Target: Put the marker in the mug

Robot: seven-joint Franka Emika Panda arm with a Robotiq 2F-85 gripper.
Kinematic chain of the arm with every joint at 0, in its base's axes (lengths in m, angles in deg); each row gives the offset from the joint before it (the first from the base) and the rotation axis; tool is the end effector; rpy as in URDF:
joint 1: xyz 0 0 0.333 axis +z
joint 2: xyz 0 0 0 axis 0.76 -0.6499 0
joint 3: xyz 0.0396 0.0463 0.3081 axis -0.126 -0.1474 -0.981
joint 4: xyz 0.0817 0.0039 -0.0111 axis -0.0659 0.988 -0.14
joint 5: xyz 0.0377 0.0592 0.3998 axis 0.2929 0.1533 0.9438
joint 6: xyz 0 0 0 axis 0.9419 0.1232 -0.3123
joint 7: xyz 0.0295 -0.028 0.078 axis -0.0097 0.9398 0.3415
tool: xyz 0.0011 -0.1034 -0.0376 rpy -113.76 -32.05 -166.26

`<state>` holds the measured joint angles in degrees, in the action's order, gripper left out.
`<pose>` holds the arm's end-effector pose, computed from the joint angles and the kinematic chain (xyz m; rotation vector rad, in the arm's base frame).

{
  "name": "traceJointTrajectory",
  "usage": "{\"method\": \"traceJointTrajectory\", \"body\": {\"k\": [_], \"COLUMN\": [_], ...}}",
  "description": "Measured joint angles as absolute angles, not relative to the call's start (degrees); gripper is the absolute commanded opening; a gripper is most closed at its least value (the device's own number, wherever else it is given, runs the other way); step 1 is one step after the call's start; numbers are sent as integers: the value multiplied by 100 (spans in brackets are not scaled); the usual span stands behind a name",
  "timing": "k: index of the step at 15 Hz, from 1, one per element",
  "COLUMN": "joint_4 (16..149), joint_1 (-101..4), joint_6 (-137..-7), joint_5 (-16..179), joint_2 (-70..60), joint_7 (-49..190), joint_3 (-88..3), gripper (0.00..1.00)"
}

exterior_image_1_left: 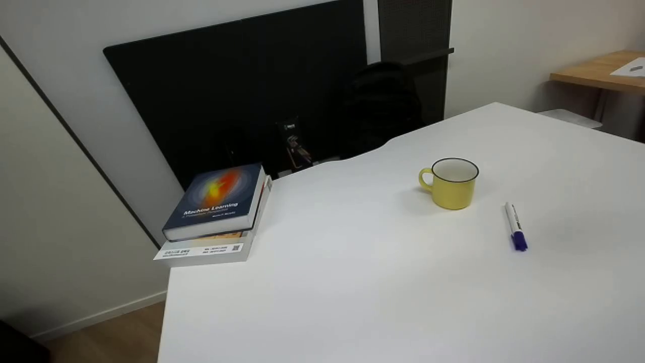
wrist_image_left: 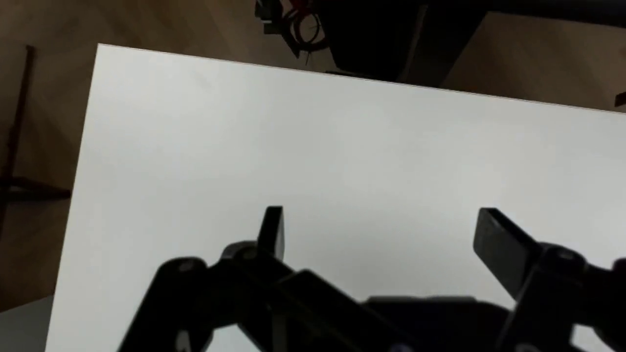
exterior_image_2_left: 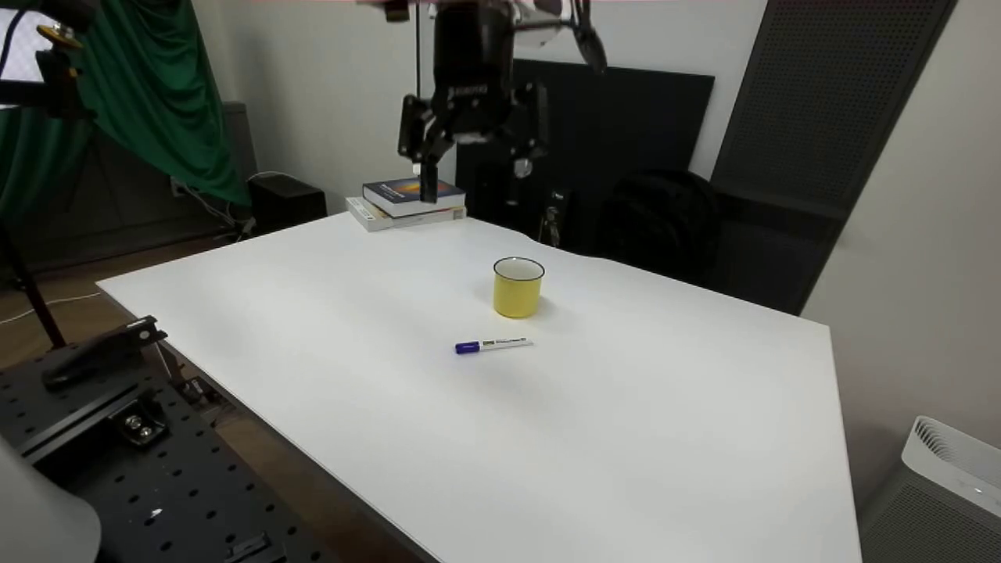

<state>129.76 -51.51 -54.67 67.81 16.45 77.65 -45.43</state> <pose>0.4471 -0.0381 0.3053 2.8820 0.2382 -0.4524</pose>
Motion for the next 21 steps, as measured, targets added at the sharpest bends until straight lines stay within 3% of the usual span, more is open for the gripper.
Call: {"method": "traceJointTrajectory", "body": {"k": [10, 21], "joint_4": [11713, 9468], "joint_1": [-4754, -4412], "joint_6": [-7832, -7913], "joint_5": [7203, 7479], "joint_2": [-1326, -3524], "joint_7": [6230, 5470], "joint_3": [-4489, -3826], "gripper": [100, 100]}}
